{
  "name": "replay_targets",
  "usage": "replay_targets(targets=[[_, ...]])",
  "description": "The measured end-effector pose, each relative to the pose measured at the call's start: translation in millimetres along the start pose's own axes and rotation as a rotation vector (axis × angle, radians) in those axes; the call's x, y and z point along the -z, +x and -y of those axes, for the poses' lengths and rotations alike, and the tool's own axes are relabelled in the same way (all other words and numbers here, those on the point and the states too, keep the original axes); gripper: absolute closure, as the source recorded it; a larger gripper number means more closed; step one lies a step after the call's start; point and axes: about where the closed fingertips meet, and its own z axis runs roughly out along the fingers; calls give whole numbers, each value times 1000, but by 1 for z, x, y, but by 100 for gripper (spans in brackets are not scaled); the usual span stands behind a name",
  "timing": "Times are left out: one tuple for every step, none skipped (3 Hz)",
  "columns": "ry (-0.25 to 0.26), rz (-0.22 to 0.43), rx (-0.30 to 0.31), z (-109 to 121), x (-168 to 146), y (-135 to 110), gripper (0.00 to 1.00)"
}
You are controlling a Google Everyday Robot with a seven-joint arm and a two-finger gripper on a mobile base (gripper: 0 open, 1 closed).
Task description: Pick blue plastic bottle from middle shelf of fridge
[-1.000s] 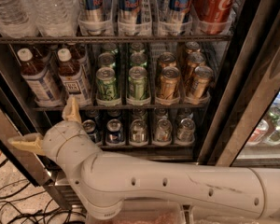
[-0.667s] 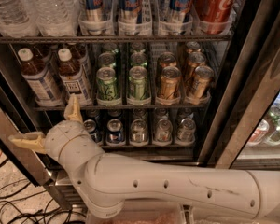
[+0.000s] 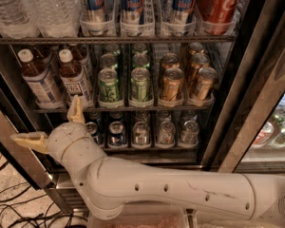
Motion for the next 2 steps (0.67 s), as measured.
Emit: replay_targets(targets=[[0, 0, 0, 0, 0, 0, 17], [0, 0, 0, 0, 0, 0, 40]])
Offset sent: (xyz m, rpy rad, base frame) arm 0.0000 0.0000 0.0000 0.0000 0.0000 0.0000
